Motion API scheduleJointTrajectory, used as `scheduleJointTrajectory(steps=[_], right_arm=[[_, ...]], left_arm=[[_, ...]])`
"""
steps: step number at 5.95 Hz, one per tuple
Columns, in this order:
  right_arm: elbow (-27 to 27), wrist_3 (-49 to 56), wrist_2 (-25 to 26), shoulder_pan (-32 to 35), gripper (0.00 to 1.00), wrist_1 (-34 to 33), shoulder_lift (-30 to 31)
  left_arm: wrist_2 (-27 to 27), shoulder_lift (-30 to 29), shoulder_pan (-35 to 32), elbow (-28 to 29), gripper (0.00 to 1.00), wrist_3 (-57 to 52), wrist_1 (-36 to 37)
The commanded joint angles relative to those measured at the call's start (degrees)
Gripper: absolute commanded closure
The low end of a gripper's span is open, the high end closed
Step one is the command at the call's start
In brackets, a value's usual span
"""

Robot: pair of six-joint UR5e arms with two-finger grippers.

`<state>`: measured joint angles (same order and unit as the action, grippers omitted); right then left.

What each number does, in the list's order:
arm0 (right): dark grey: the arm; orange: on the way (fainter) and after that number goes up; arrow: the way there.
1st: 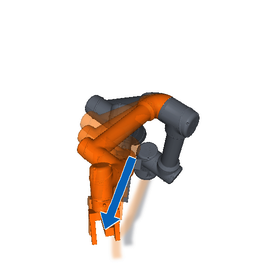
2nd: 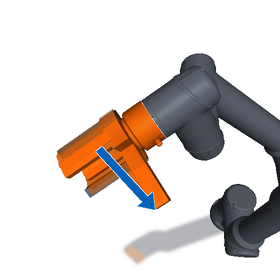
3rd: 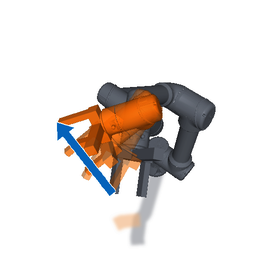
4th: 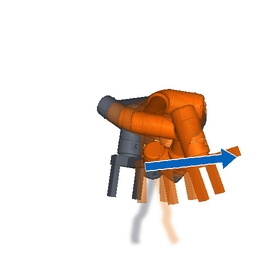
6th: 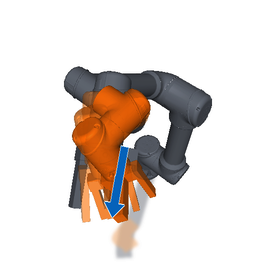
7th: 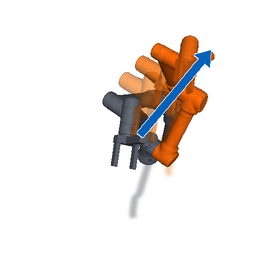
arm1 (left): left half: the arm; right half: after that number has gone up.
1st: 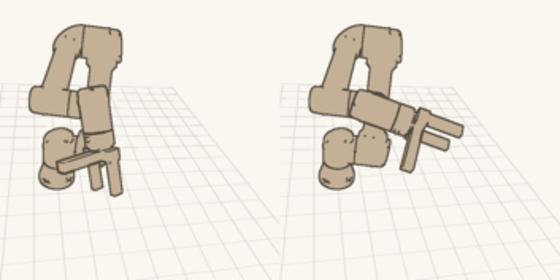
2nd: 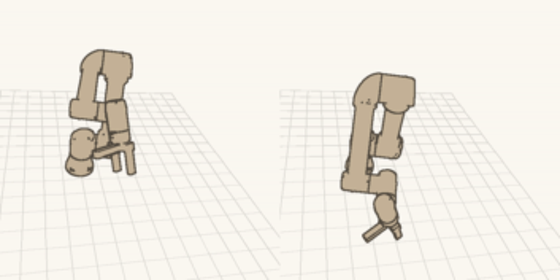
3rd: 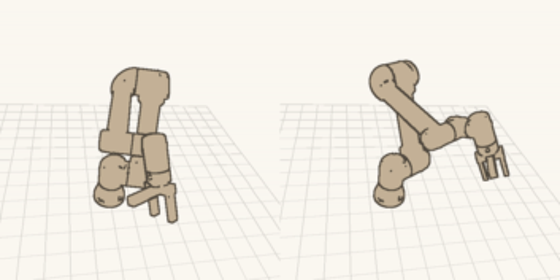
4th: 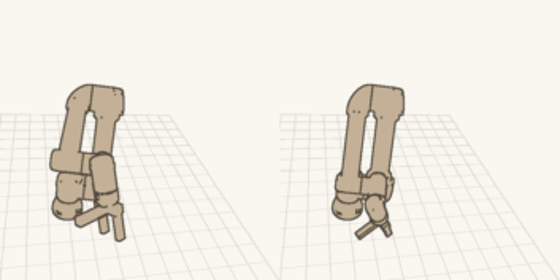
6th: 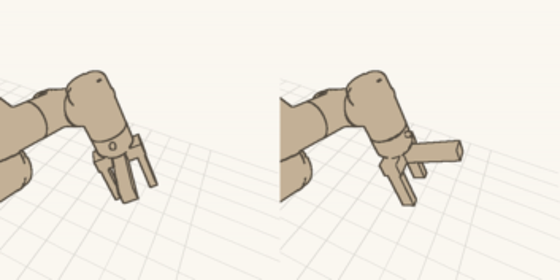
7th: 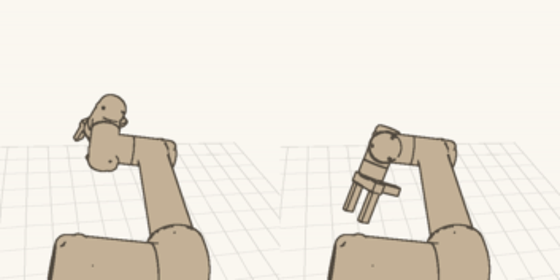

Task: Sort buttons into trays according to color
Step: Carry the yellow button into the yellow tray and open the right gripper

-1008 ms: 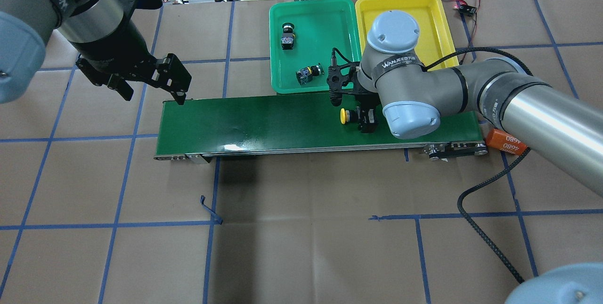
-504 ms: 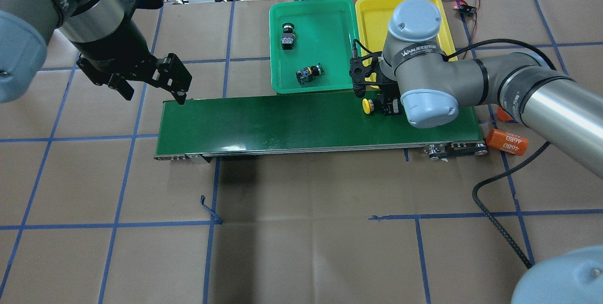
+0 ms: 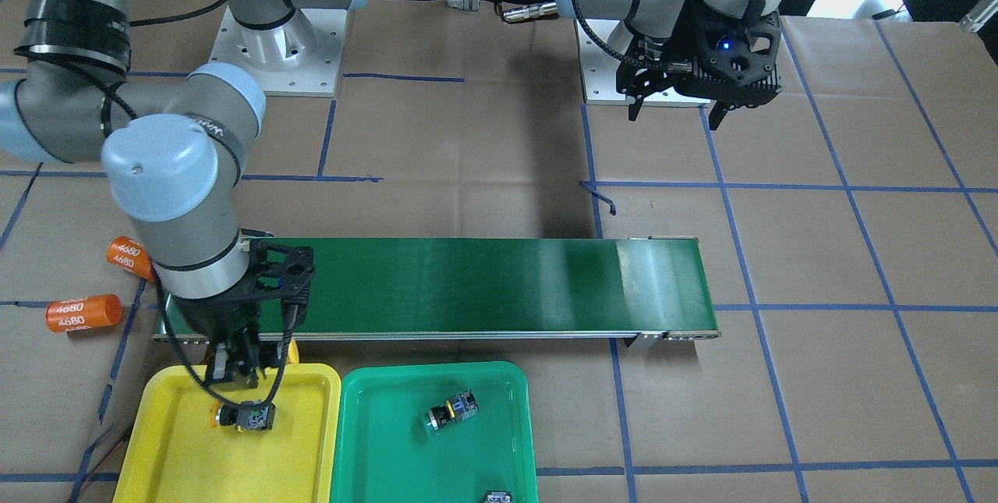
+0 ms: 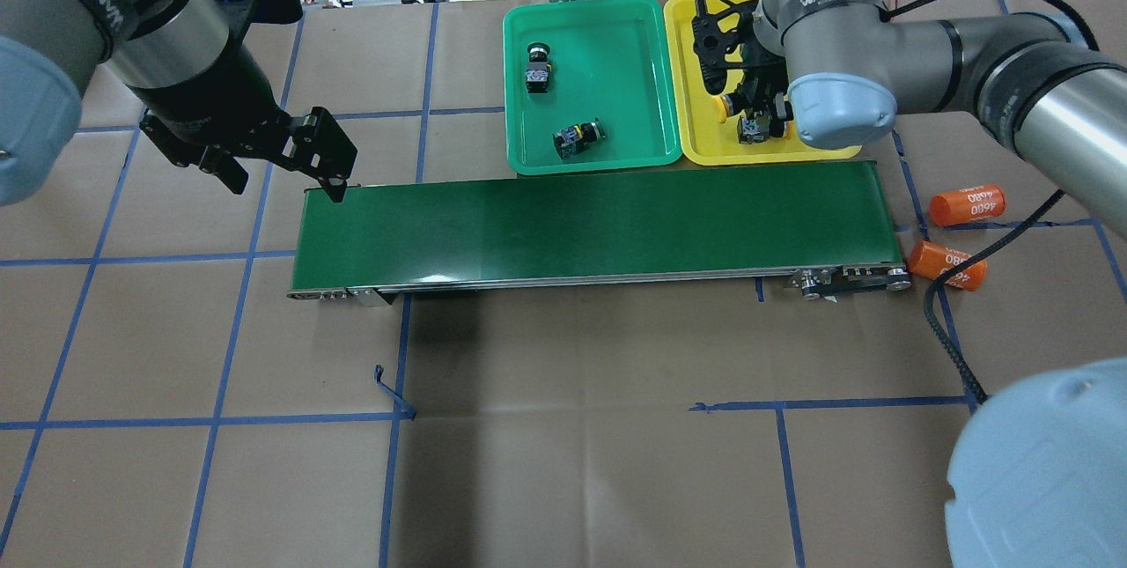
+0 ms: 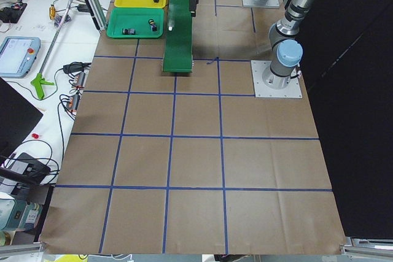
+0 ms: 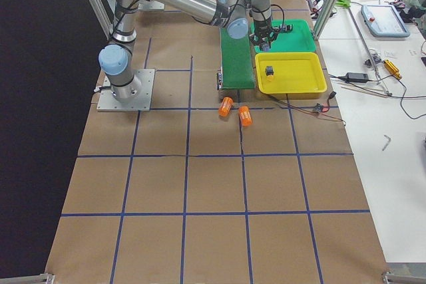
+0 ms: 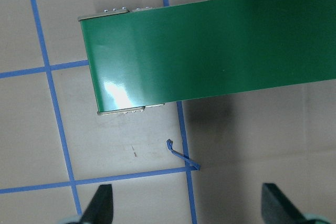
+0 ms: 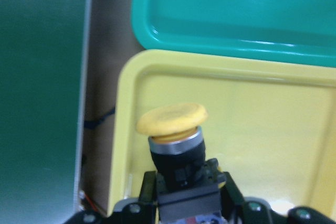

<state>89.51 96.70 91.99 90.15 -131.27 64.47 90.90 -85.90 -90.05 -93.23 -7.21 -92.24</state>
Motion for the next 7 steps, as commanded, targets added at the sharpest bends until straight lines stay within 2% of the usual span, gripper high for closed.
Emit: scheduleJointTrajectory(steps=[1, 2, 3, 4, 5, 6, 7], right_arm=[[-10.8, 3.92, -0.5, -4.17, 0.83, -0.21, -10.19], [-14.41, 3.85, -0.85, -4.71, 0.8, -0.21, -14.94], [-14.45, 3.24, -3.81, -4.72, 0.45, -0.3, -17.43], [-14.1, 1.58, -6.97, -4.63, 0.0, 0.22, -17.45], [-14.36, 1.47, -5.7, -4.63, 0.0, 5.88, -14.84], [-14.01, 0.86, -5.51, -4.63, 0.0, 14.82, -9.68], [-13.66, -3.49, -4.64, -4.54, 0.0, 27.43, -2.67]], left_arm=[[-0.11, -1.19, 0.05, 0.94, 0.01, 5.32, 0.05], [-0.2, -1.29, 0.05, 0.95, 0.01, 7.02, 0.05], [-0.2, -1.12, 0.05, 0.95, 0.01, 7.04, 0.13], [-0.2, -1.03, 0.05, 0.95, 0.01, 6.78, 0.13], [-0.11, -0.94, 0.05, 1.03, 0.01, 7.12, 0.05], [-0.2, -0.85, 0.13, 1.04, 0.01, 7.04, 0.05], [-0.11, -0.85, 0.14, 1.04, 0.01, 7.04, 0.05]])
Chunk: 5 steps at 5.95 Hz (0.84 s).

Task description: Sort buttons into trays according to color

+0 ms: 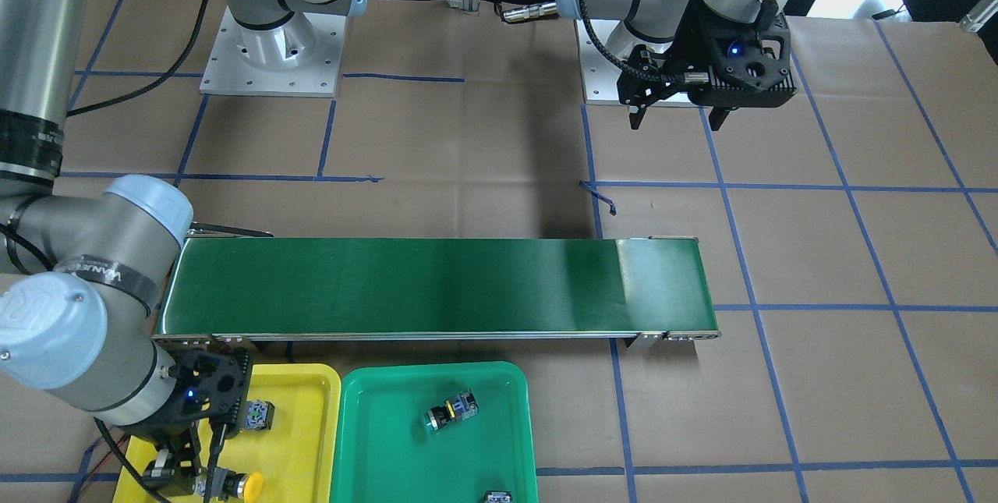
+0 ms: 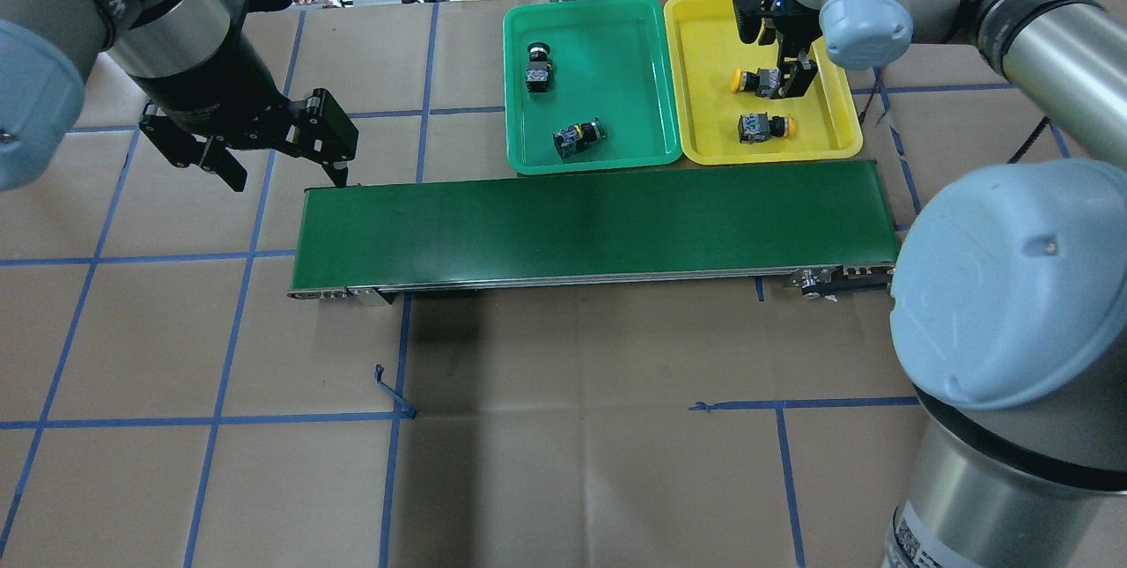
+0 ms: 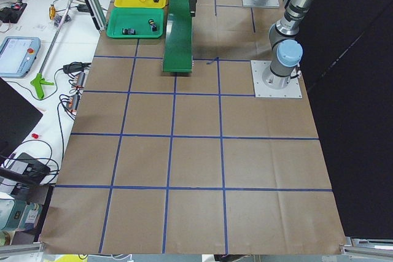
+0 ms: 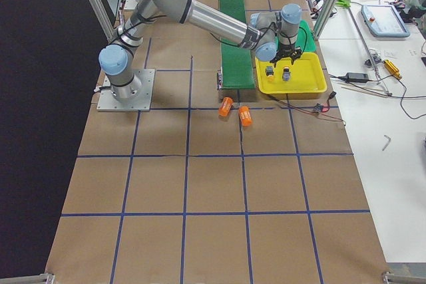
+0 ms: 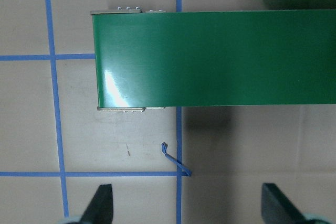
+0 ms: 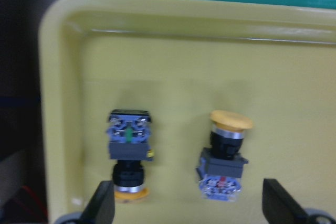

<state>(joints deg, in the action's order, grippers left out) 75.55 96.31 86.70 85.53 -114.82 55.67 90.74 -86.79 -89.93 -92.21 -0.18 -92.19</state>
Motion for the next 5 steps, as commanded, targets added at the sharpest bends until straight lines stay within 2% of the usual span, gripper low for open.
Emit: scheduleJointTrajectory(steps=[1, 3, 4, 5], right_arm=[[3.26, -11.33, 1.45, 0.34, 0.0, 15.63, 12.21], [15.09, -43.57, 0.41, 0.69, 0.0, 15.68, 25.39], [17.5, -58.72, 0.84, 1.65, 0.0, 15.77, 30.42], [17.18, -72.62, 1.1, 2.01, 0.0, 18.99, 32.73]], left_arm=[[0.05, 0.13, 0.02, -0.08, 0.01, 0.09, -0.01], [0.31, 0.31, 0.11, -0.16, 0.01, 0.09, -0.35], [0.22, 0.31, 0.28, -0.08, 0.01, 0.09, -0.36], [0.31, 0.66, 0.28, -0.34, 0.01, -0.17, -0.18]])
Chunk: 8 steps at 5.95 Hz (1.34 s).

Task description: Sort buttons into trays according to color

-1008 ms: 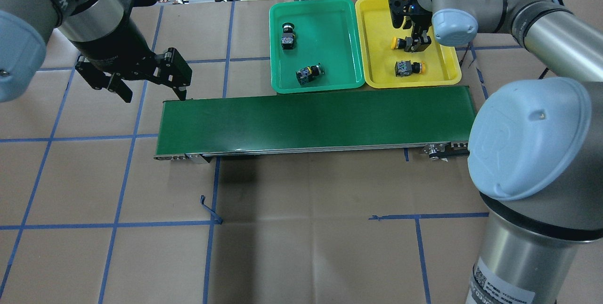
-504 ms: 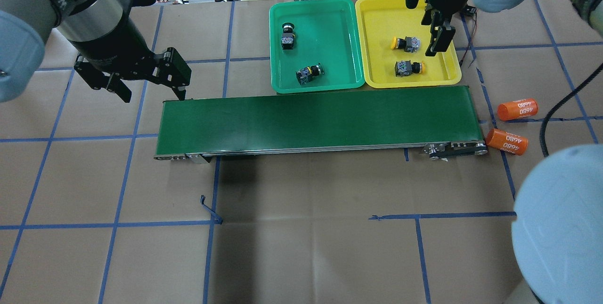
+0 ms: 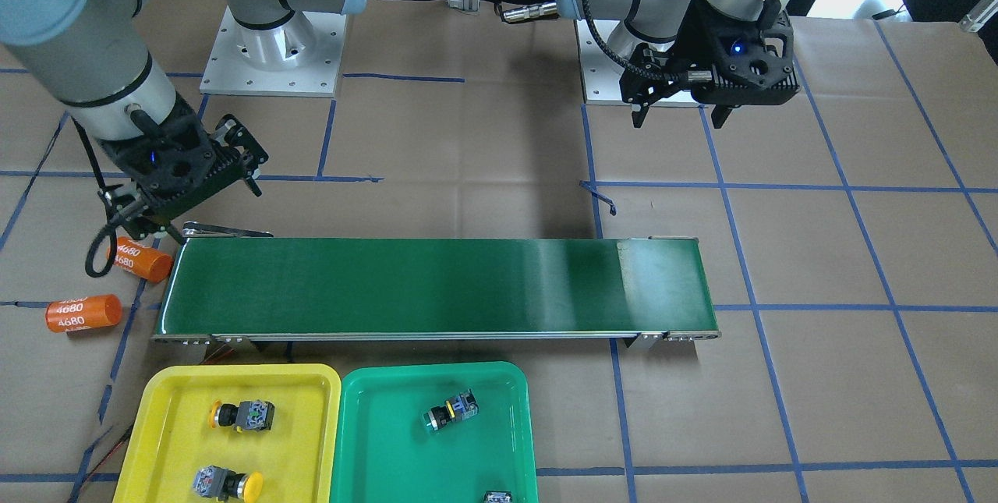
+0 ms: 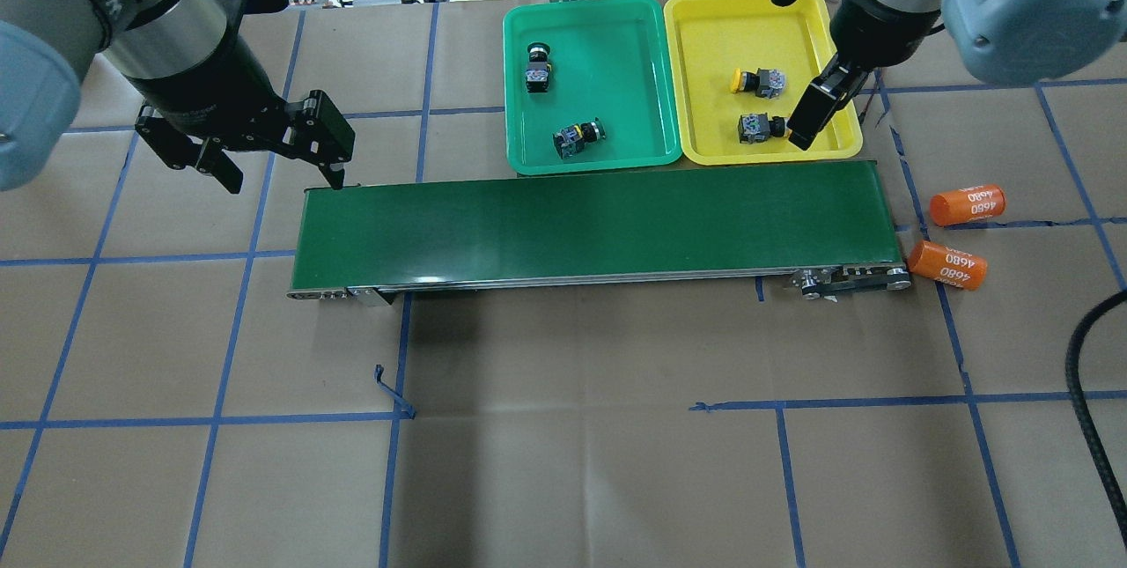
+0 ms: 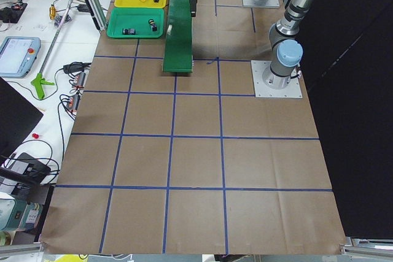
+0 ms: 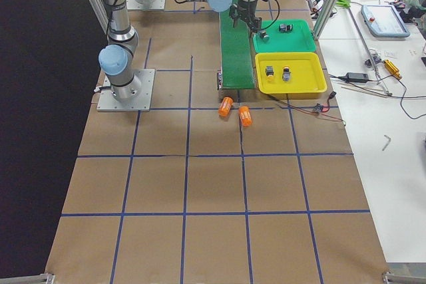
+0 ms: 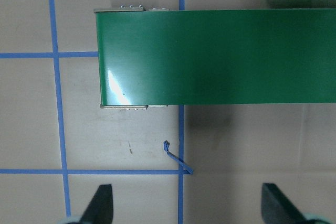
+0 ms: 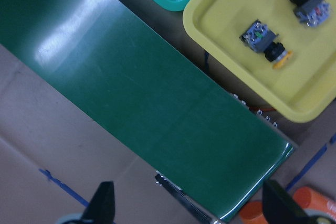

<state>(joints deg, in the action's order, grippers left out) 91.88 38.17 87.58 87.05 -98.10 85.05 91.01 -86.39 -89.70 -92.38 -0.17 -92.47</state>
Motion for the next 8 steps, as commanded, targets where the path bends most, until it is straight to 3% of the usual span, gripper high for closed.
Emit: scheduleJointTrajectory(steps=[1, 3, 4, 8], right_arm=[[-0.2, -22.01, -0.13, 0.57, 0.0, 6.22, 3.54], [-2.93, -33.01, 0.22, 1.62, 0.0, 6.61, 3.19], [-3.2, -35.34, 0.31, 3.02, 0.0, 9.83, 3.63], [-6.28, -39.04, 0.74, 3.21, 0.0, 11.27, 2.67]], left_arm=[[-0.04, 0.17, 0.05, 0.0, 0.01, -0.36, 0.19], [-0.05, 0.6, 0.05, -0.25, 0.01, -0.45, 0.19], [-0.04, 0.52, 0.05, 0.09, 0.01, -0.36, 0.1], [-0.04, -0.18, 0.23, 0.53, 0.01, -0.45, -0.08]])
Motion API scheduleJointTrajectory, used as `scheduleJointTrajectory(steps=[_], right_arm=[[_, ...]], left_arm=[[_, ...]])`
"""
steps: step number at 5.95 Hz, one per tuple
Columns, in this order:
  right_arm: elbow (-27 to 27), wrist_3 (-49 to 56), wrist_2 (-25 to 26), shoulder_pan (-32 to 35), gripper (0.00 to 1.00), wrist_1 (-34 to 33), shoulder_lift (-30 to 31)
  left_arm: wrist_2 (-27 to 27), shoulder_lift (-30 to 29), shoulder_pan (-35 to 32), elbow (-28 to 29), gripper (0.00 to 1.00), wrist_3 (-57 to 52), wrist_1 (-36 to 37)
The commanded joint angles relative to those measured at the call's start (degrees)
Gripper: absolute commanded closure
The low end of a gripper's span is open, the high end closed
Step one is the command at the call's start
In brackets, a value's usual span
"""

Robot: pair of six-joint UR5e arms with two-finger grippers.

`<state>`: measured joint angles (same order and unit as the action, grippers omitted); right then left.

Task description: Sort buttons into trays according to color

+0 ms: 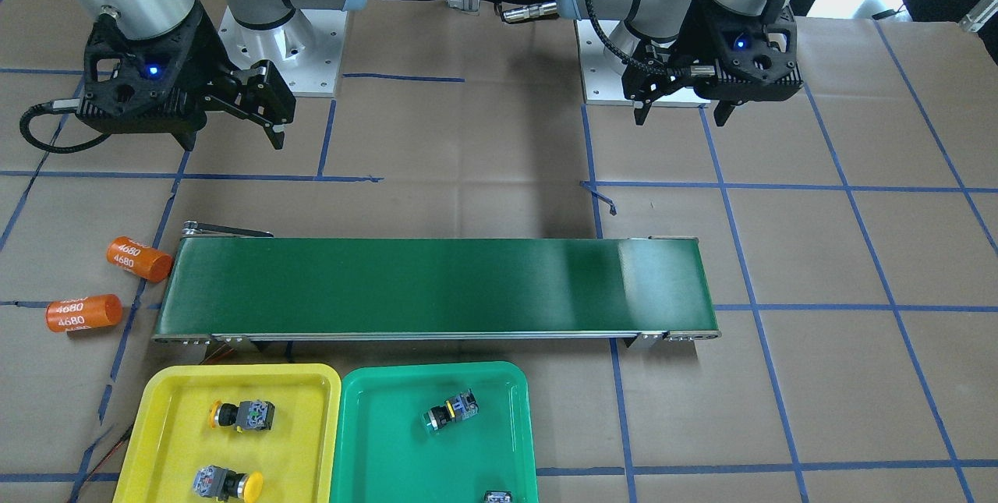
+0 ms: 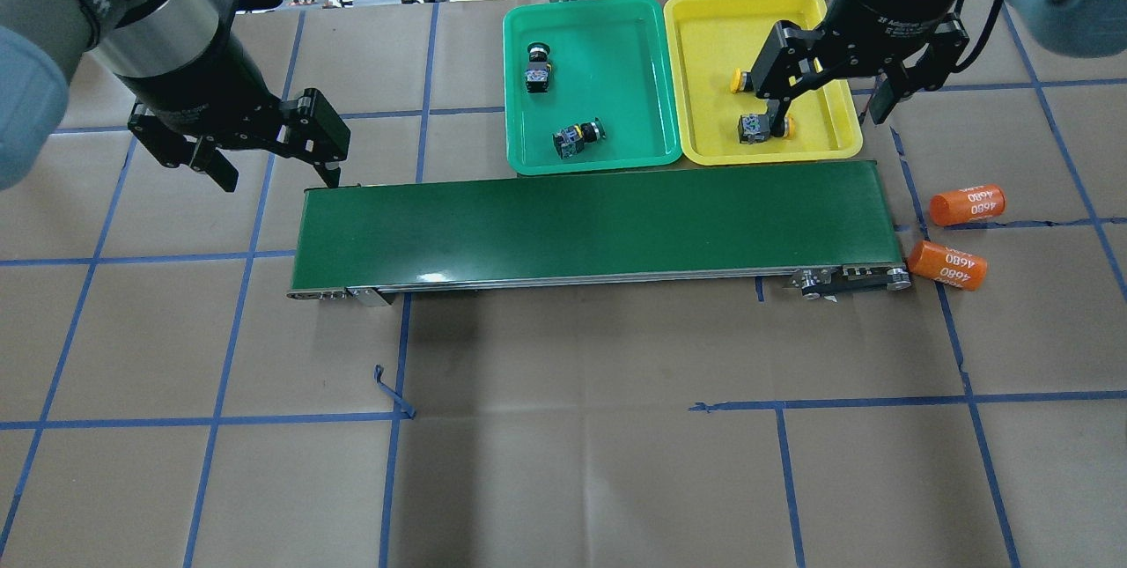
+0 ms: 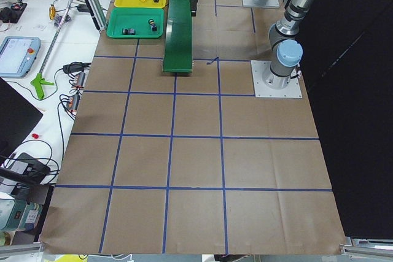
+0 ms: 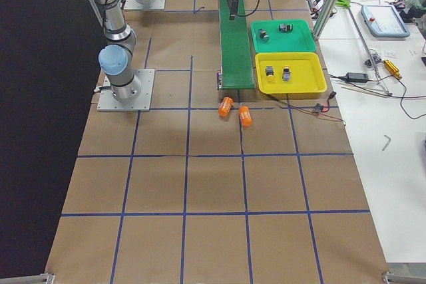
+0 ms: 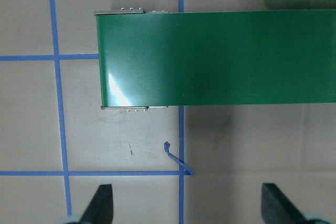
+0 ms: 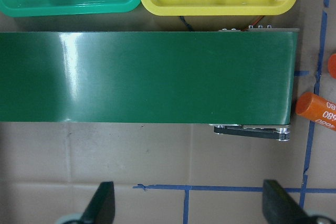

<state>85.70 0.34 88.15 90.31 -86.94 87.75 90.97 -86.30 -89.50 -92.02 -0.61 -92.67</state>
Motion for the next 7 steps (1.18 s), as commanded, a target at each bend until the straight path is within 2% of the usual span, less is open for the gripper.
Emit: scheduleJointTrajectory(steps=[1, 7], right_arm=[[0.08, -1.57, 1.66, -0.05, 0.0, 0.37, -0.03], [-0.01, -1.57, 1.67, -0.05, 0.0, 0.46, -0.03]], left_arm=[[-0.52, -1.06, 0.29, 1.21, 0.01, 0.17, 0.3], [-0.71, -1.06, 0.29, 1.58, 0.01, 0.09, 0.12]])
